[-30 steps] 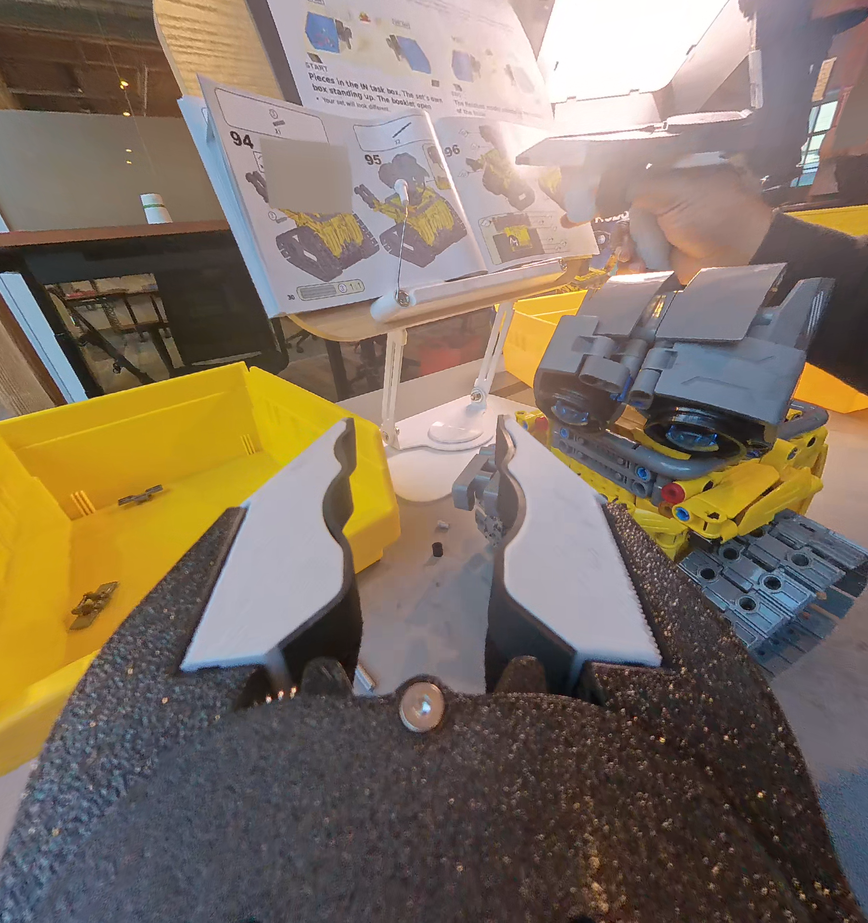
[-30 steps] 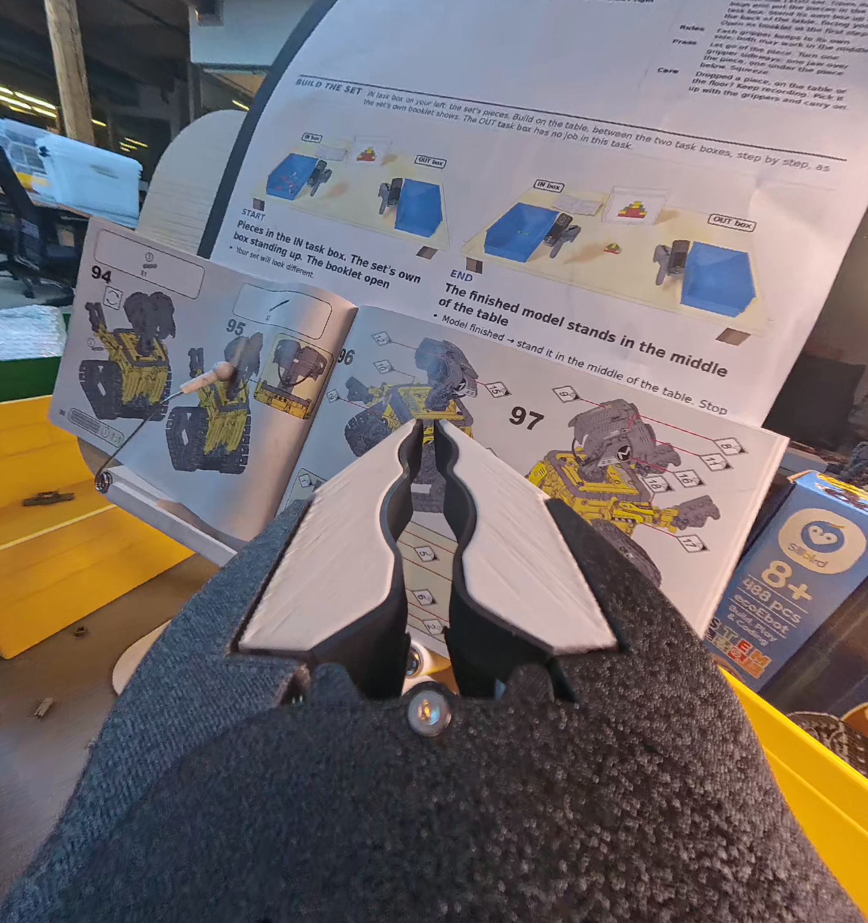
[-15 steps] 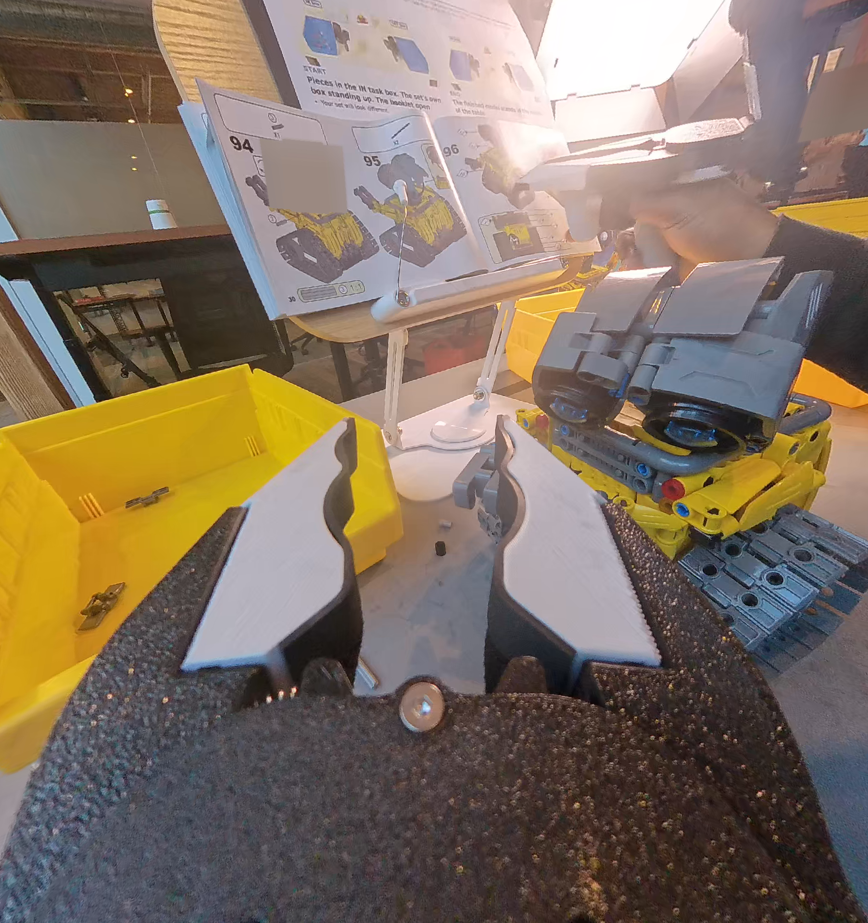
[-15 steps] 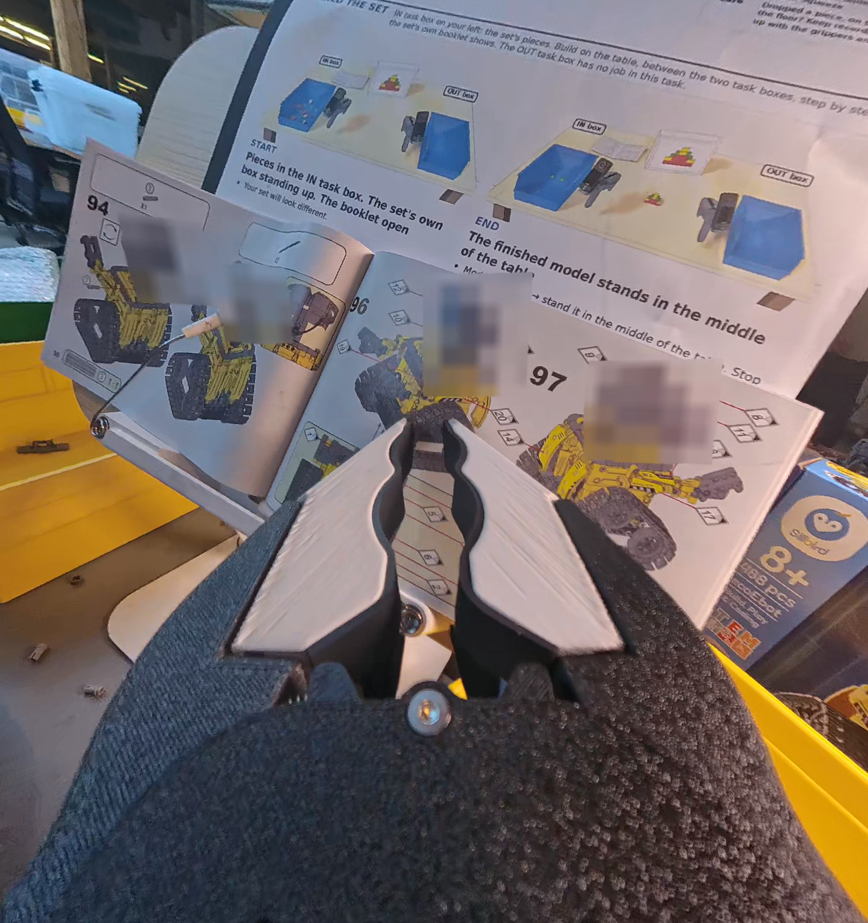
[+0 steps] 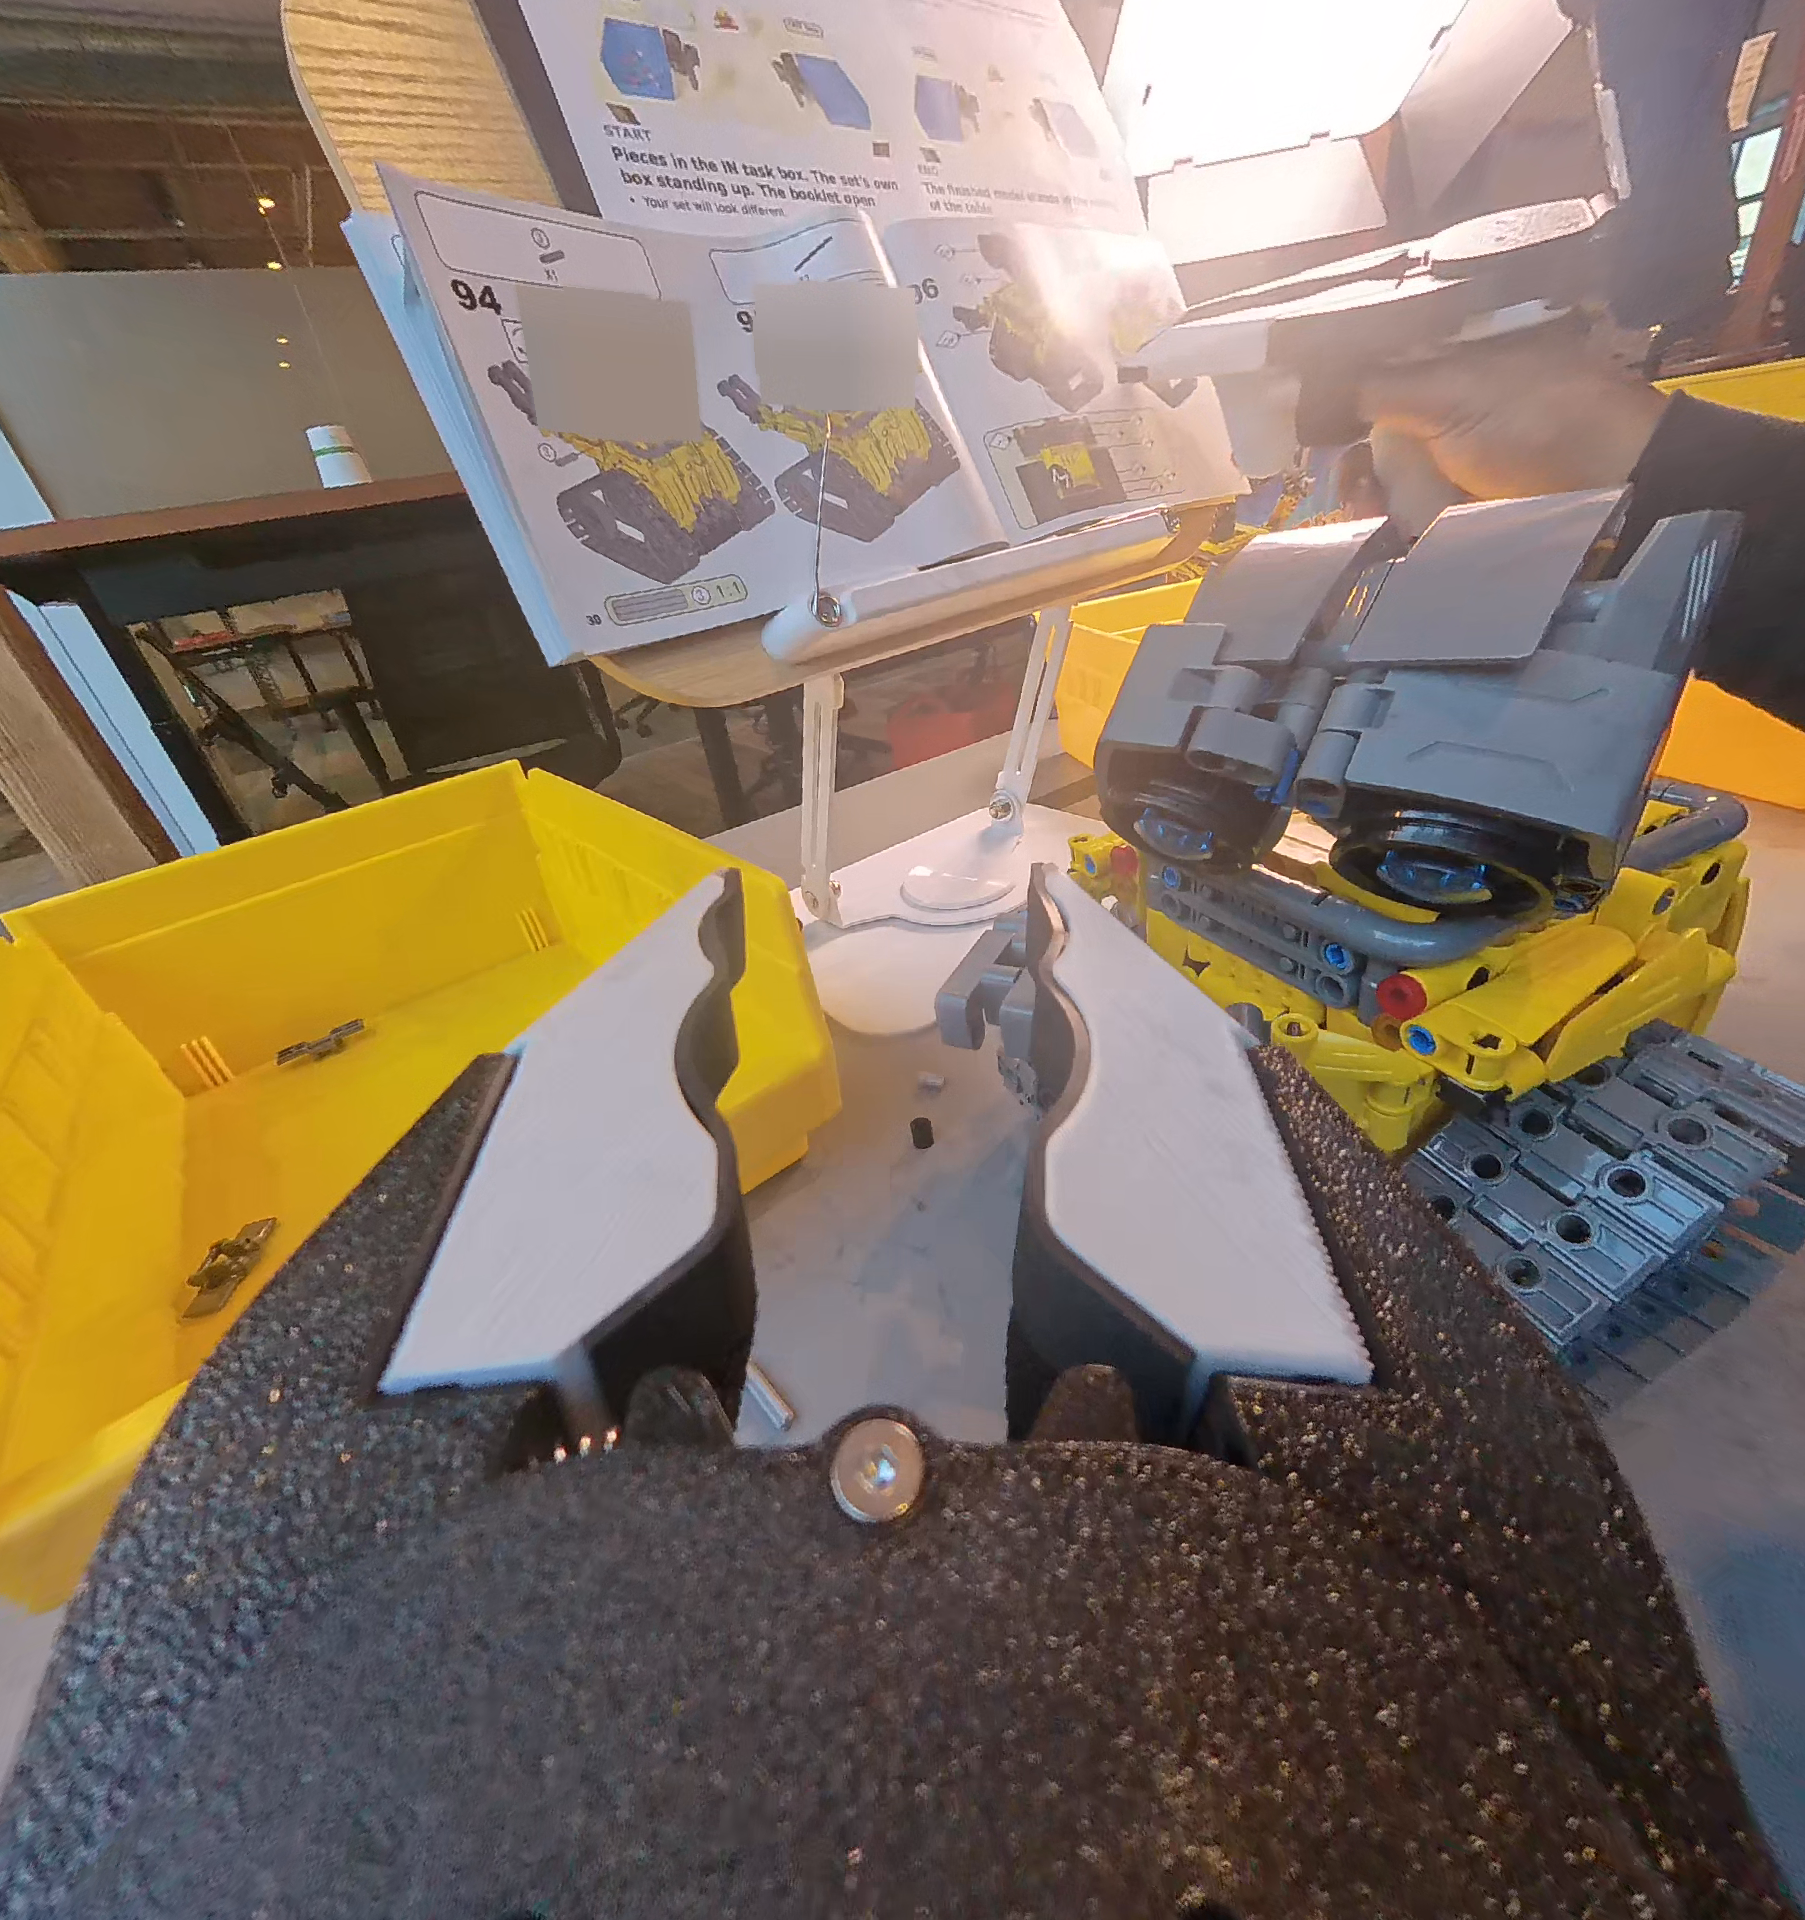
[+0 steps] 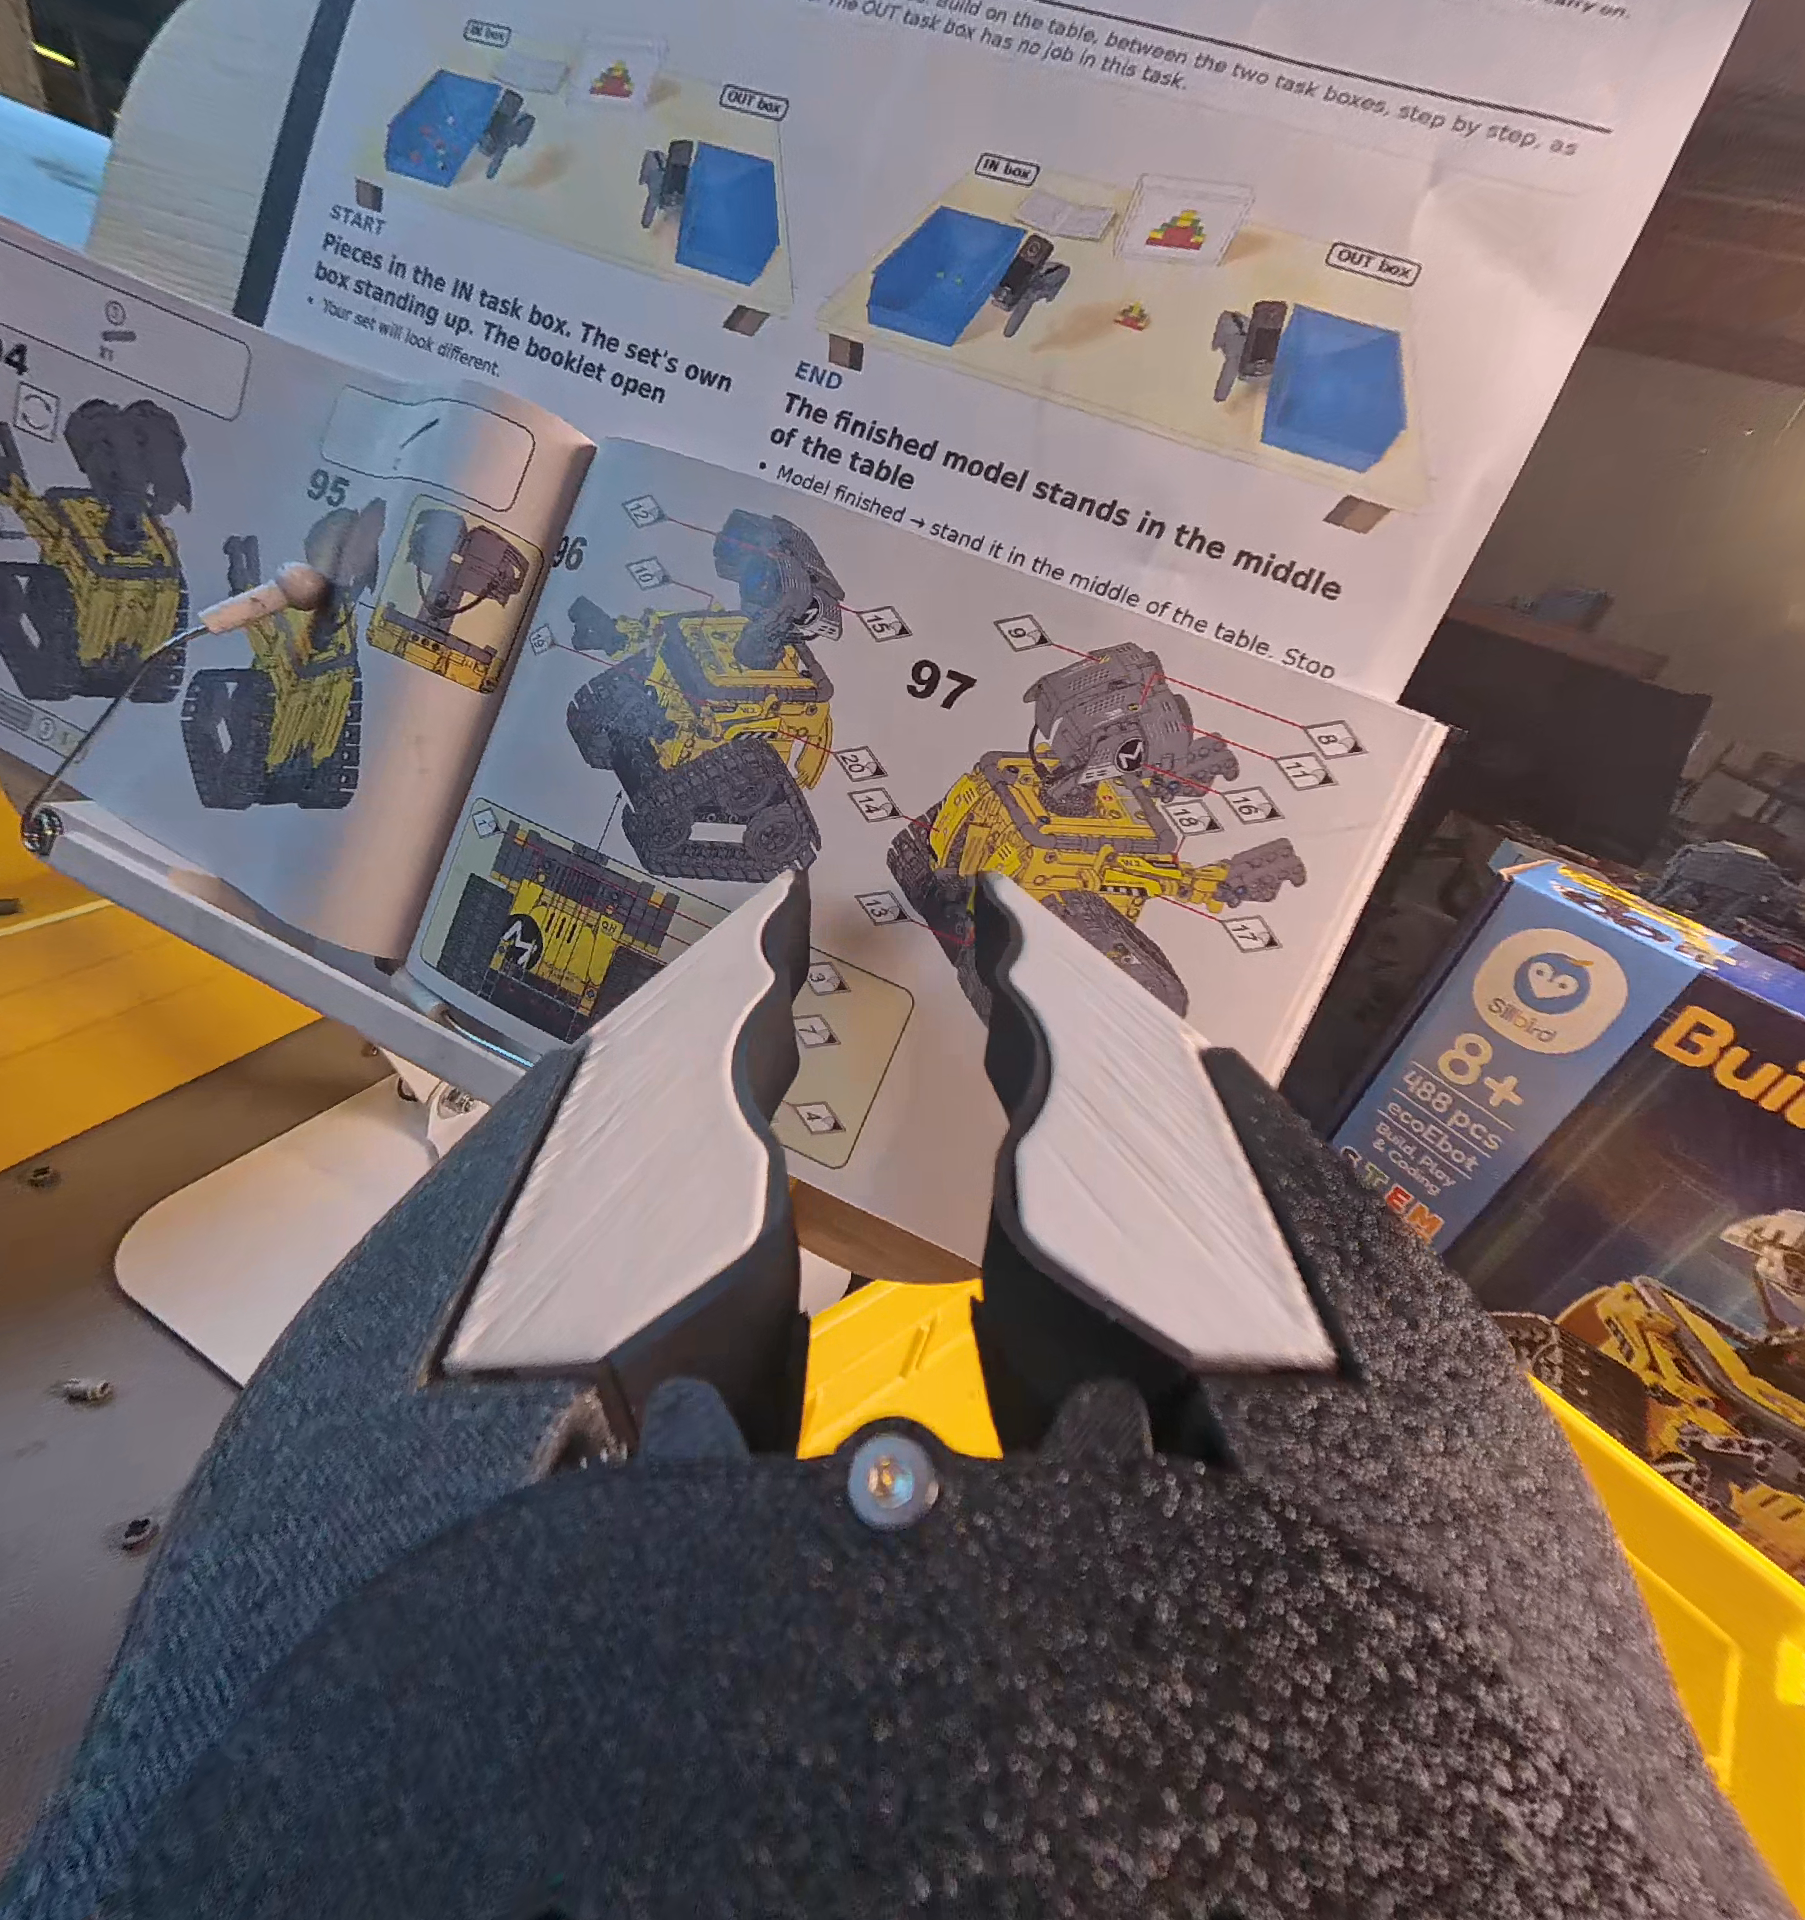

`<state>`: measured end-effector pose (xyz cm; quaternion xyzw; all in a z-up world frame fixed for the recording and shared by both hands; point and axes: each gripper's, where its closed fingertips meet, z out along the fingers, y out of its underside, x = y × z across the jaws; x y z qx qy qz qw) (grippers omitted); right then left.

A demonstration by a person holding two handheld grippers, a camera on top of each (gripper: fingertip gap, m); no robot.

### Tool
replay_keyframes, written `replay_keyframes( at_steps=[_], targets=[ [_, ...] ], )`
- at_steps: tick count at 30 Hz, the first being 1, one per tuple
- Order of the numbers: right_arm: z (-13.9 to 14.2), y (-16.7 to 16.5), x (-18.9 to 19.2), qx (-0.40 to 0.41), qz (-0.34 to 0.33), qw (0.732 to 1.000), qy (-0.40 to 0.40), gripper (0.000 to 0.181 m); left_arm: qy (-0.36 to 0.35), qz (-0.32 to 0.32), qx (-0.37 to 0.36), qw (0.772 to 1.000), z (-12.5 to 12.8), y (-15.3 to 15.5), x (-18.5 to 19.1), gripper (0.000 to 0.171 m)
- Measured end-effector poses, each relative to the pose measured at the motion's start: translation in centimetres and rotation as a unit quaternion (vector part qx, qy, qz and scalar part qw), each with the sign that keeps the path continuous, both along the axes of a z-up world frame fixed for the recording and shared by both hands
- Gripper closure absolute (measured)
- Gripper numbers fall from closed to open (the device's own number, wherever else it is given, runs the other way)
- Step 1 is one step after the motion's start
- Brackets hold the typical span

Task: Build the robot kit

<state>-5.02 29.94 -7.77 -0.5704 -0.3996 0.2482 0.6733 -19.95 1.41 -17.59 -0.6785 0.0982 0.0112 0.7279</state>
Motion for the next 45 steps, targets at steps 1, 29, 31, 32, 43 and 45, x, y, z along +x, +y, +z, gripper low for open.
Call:
replay_keyframes(
  at_steps=[1,29,31,32,43,45],
  targets=[
    [0.0,0.0,0.1,0.000,0.000,1.000,0.001,0.147,0.002,0.000,0.000,1.000,0.0,0.0,0.0,0.119],
    [-2.0,0.5,-0.3,0.018,-0.063,0.997,-0.028,0.087,0.086,-0.018,-0.125,0.988,8.9,15.2,1.2,0.124],
    [-2.0,0.2,-0.4,0.021,-0.056,0.998,-0.028,0.097,0.107,0.000,-0.138,0.985,8.0,17.1,1.1,0.130],
    [-2.0,0.1,-0.5,0.022,-0.052,0.998,-0.027,0.102,0.110,0.004,-0.144,0.983,7.5,17.8,1.1,0.133],
    [-1.4,0.2,-0.1,0.019,-0.054,0.998,-0.014,0.089,-0.008,0.056,-0.111,0.992,6.6,16.4,-2.7,0.166],
    [-1.8,0.3,-0.1,0.011,-0.061,0.998,-0.020,0.083,-0.051,0.053,-0.114,0.991,5.9,15.5,-3.4,0.163]
  ],
)
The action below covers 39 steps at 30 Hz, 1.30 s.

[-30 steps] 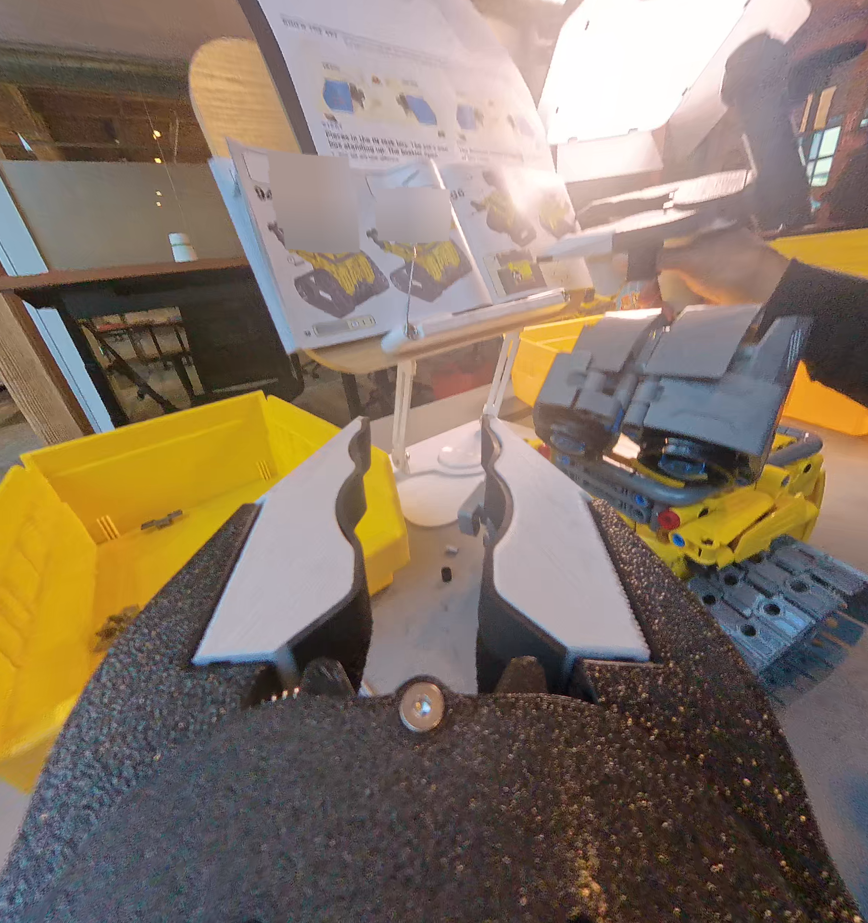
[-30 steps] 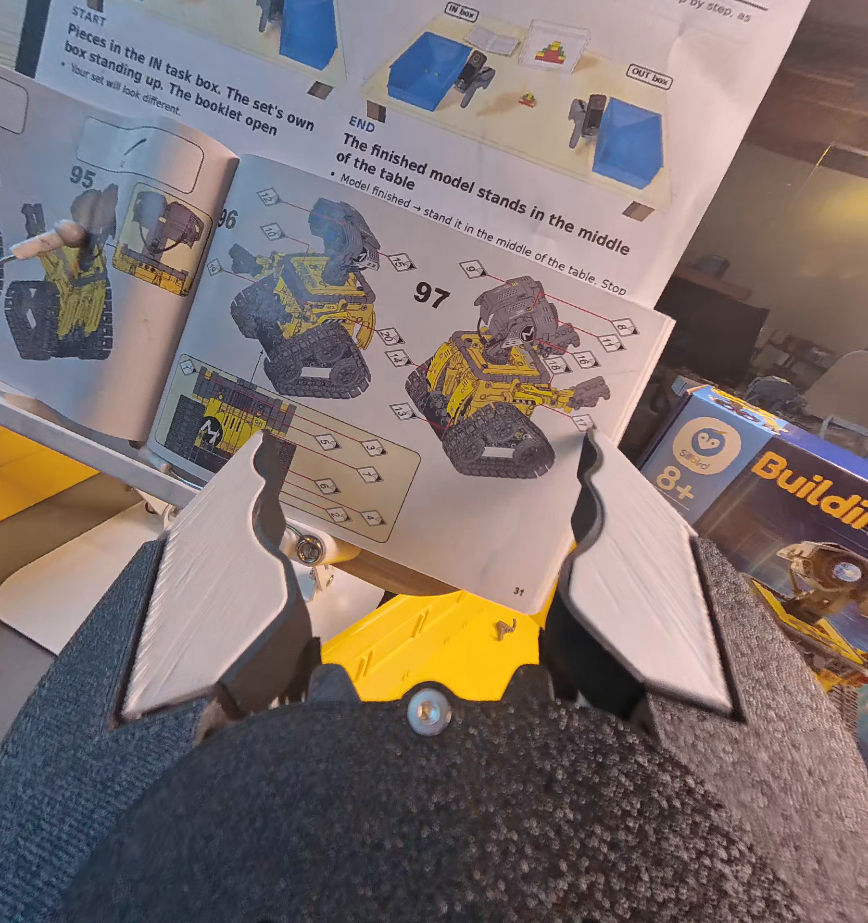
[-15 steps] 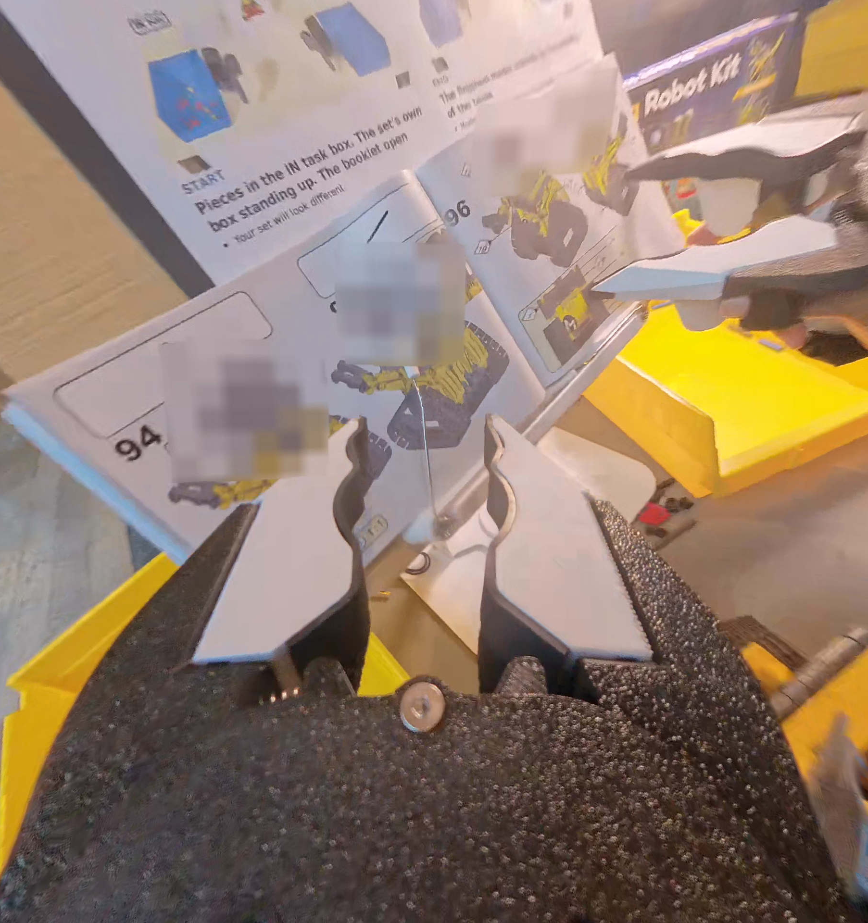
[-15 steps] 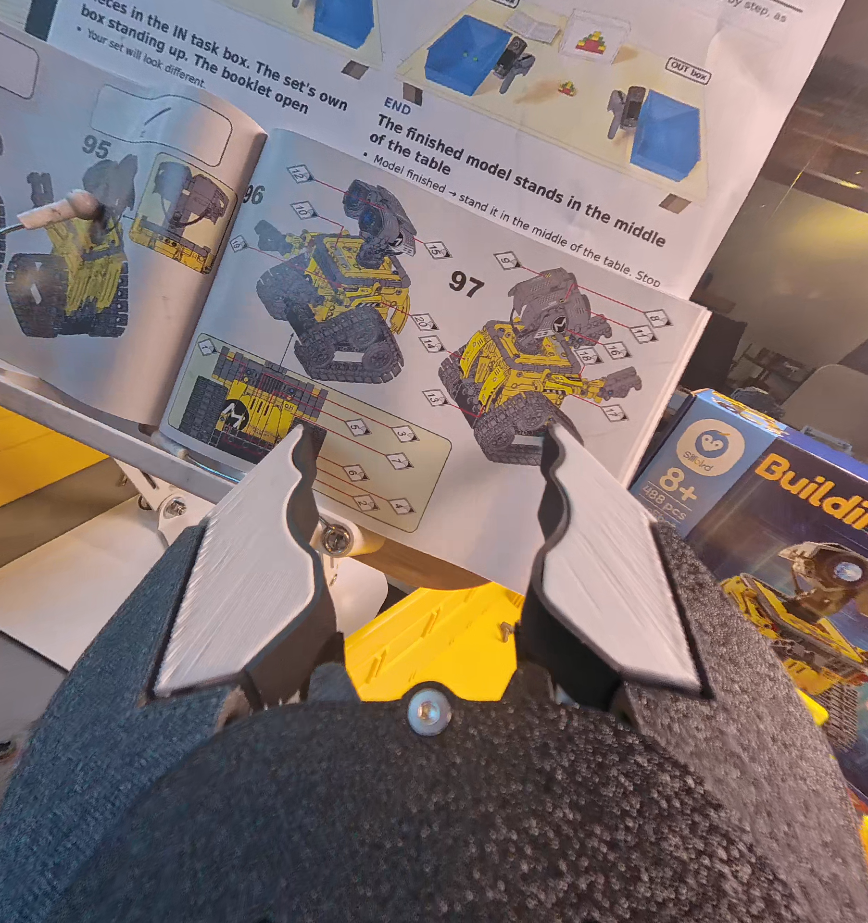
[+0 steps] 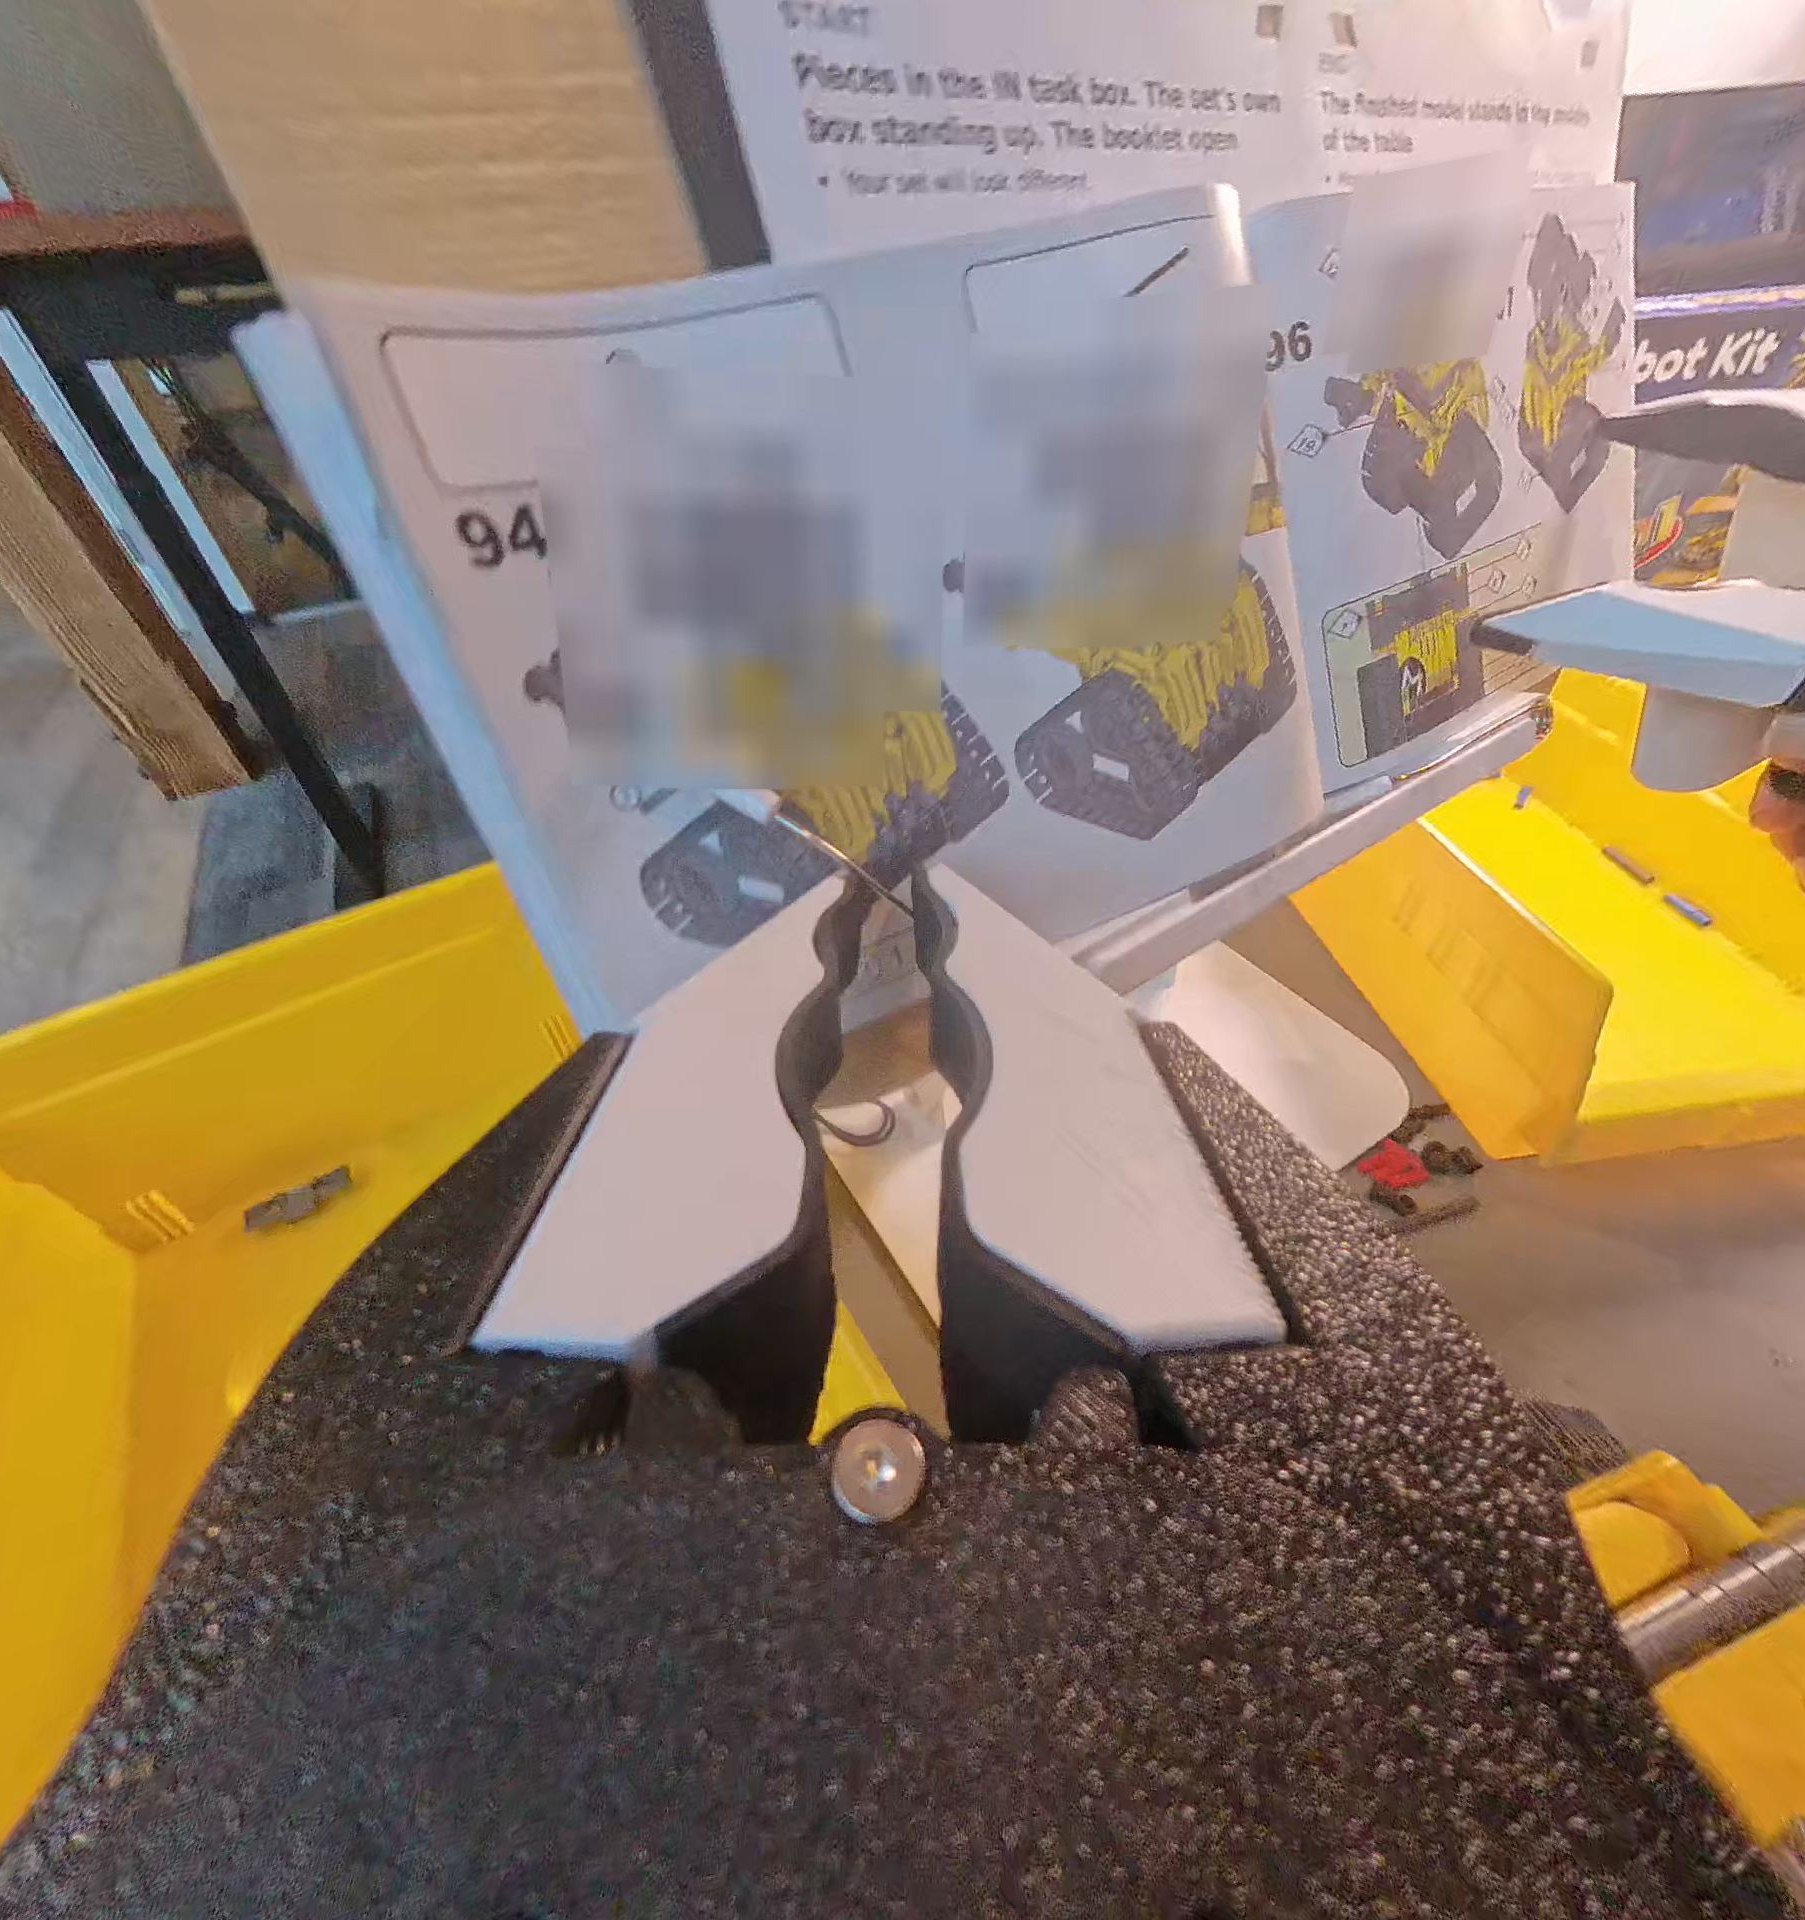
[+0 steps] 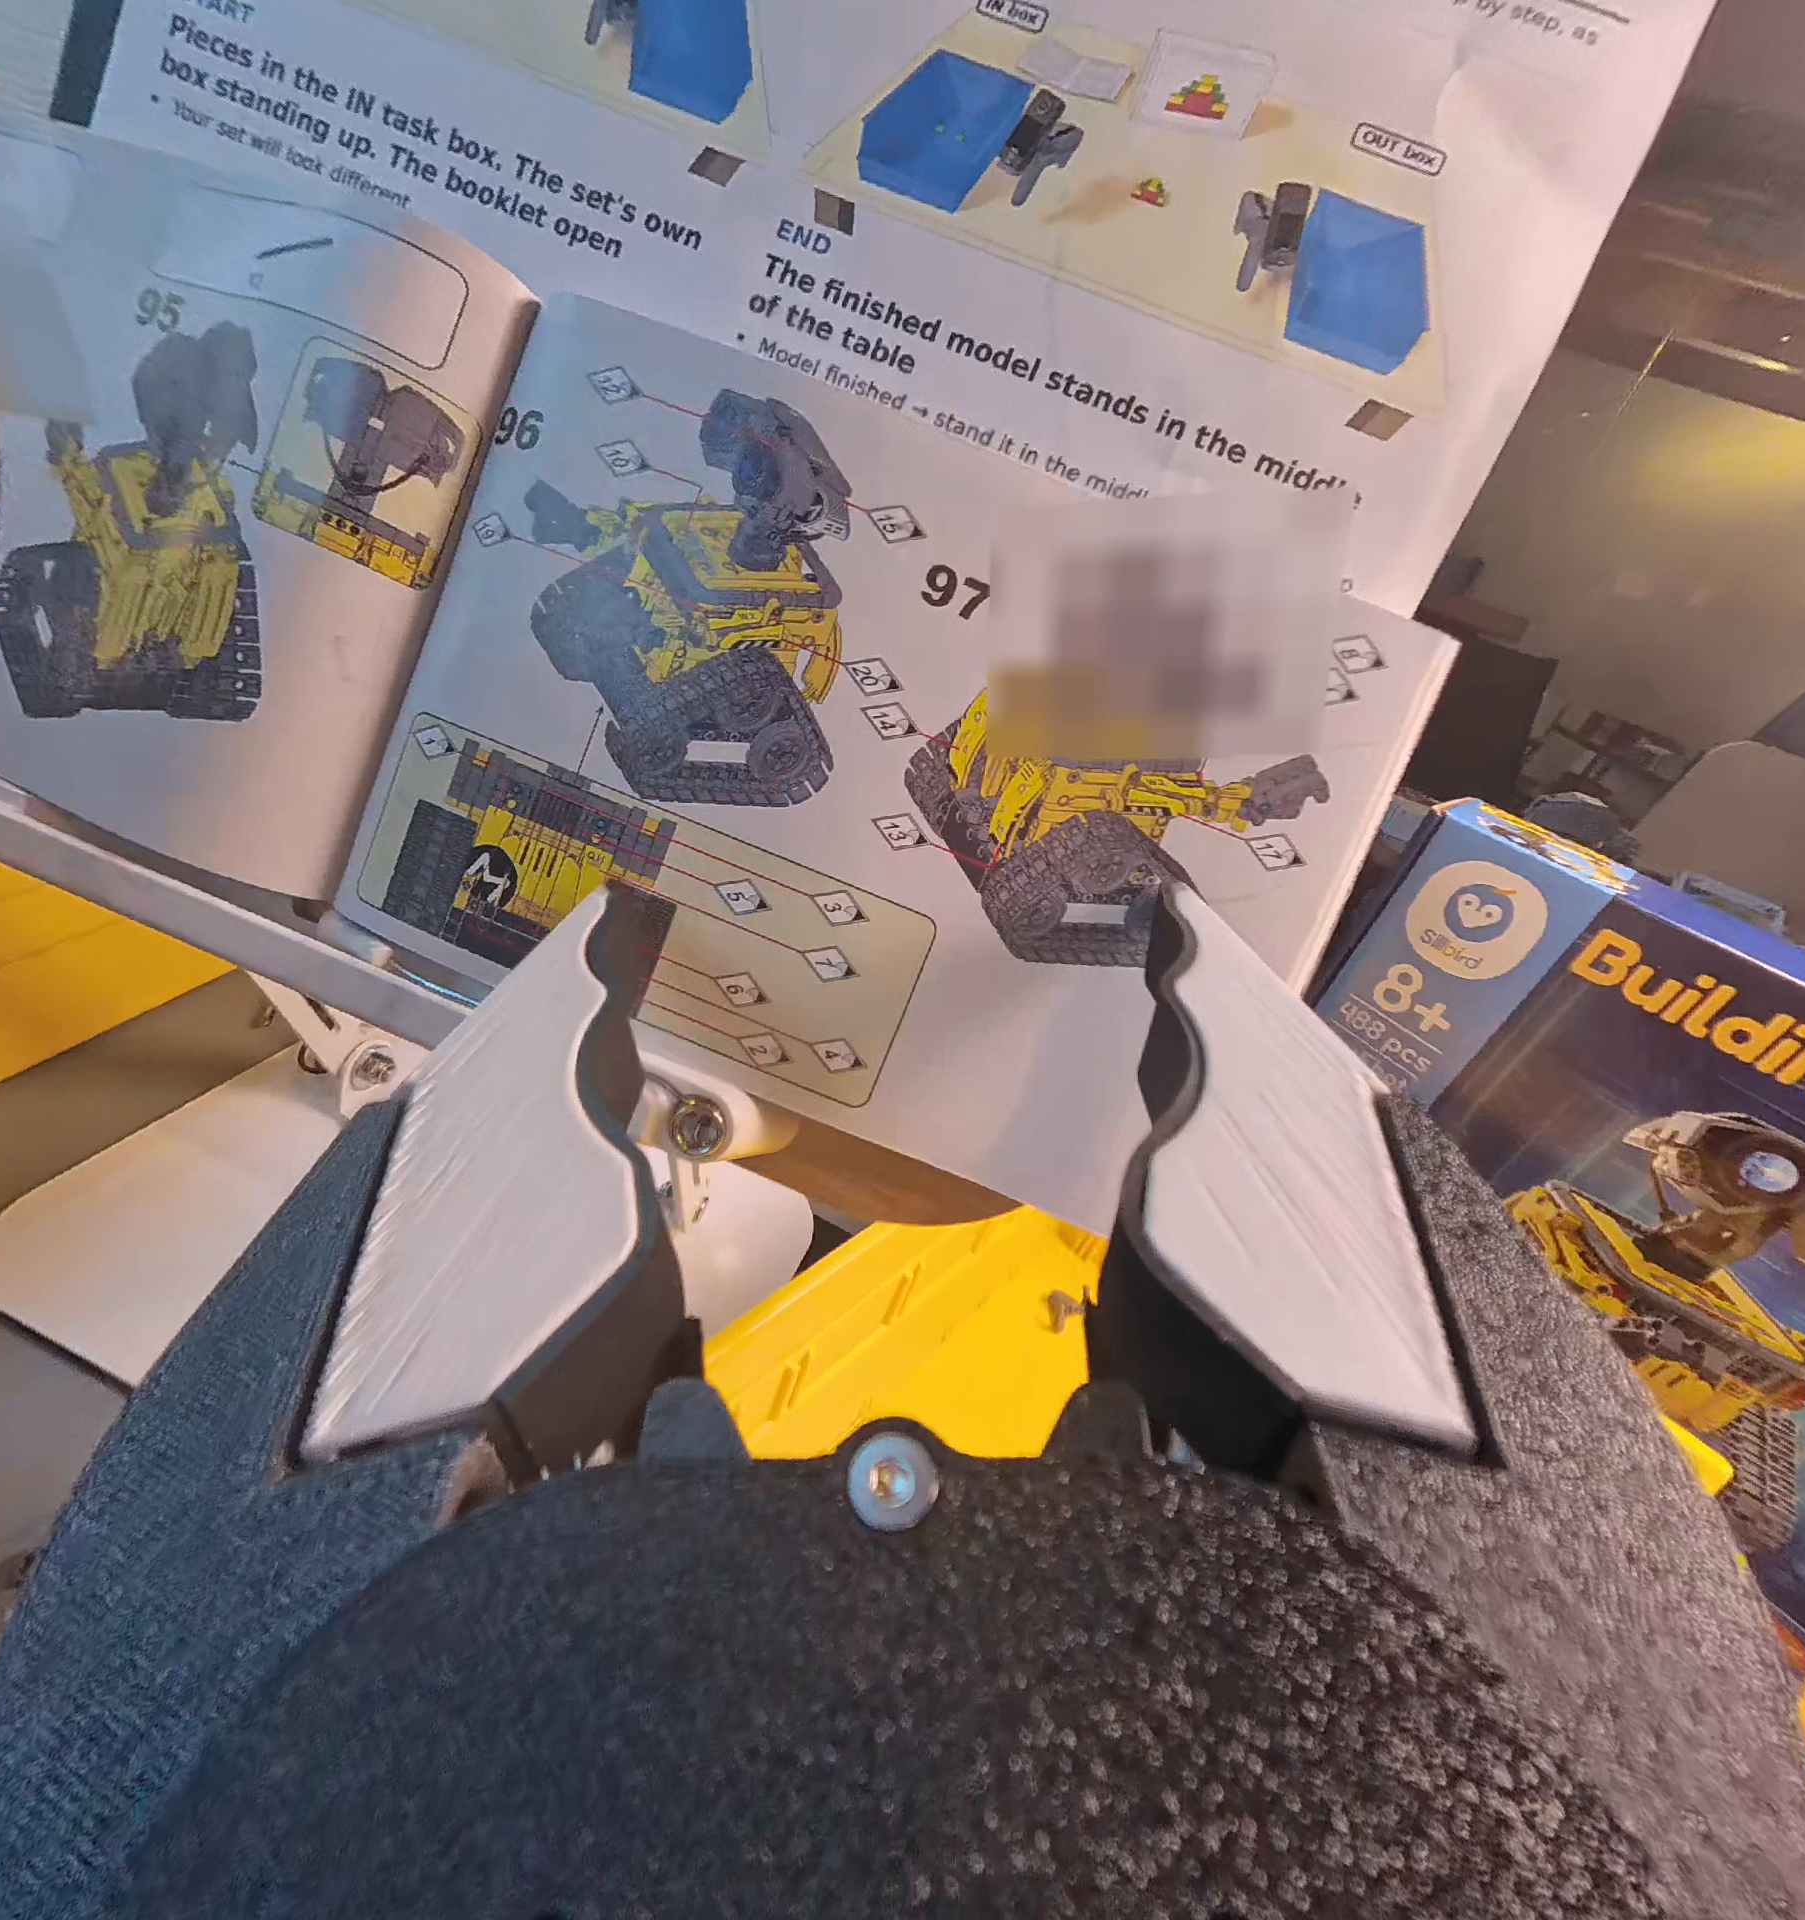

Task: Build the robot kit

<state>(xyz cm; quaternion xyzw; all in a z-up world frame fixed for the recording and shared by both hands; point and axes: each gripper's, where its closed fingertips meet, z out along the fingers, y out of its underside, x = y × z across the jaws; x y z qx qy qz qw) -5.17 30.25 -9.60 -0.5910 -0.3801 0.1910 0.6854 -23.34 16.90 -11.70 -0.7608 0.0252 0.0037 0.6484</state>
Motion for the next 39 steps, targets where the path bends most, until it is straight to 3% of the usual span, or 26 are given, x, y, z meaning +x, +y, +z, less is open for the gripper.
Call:
replay_keyframes(
  at_steps=[3,9,14,16,19,22,25,31,34,39],
  targets=[
    [-0.6,-0.3,-0.7,0.001,-0.007,1.000,-0.011,0.080,-0.048,-0.008,-0.009,0.999,-1.0,-1.1,-0.2,0.160],
    [-0.8,-1.3,-1.5,0.018,-0.002,1.000,-0.014,0.110,-0.064,-0.006,-0.007,0.998,-0.9,-2.8,-0.3,0.150],
    [-0.2,-3.7,-3.0,0.027,0.057,0.998,-0.003,0.146,-0.082,-0.034,0.055,0.995,2.9,-4.6,0.8,0.143],
    [0.5,-6.0,-4.1,0.049,0.104,0.993,0.003,0.152,-0.084,-0.076,0.062,0.992,4.2,-5.0,2.7,0.132],
    [1.0,-10.0,-6.2,0.083,0.167,0.982,-0.002,0.150,-0.114,-0.159,0.055,0.979,5.6,-5.3,6.5,0.110],
    [0.1,-13.9,-8.4,0.104,0.228,0.968,-0.031,0.134,-0.139,-0.207,0.043,0.967,6.0,-4.9,8.8,0.101],
    [-1.0,-16.7,-9.8,0.115,0.280,0.952,-0.056,0.117,-0.134,-0.210,0.024,0.968,5.2,-3.8,9.4,0.100],
    [-2.3,-19.2,-10.2,0.129,0.344,0.926,-0.085,0.116,-0.144,-0.186,-0.006,0.972,3.2,-1.8,7.8,0.121],
    [-2.7,-20.5,-9.8,0.117,0.390,0.908,-0.092,0.124,-0.153,-0.169,-0.003,0.974,2.8,-1.4,6.7,0.126],
    [-1.7,-21.4,-8.4,0.129,0.433,0.888,-0.085,0.134,-0.169,-0.194,0.011,0.966,3.3,-2.1,6.8,0.106]
  ],
)
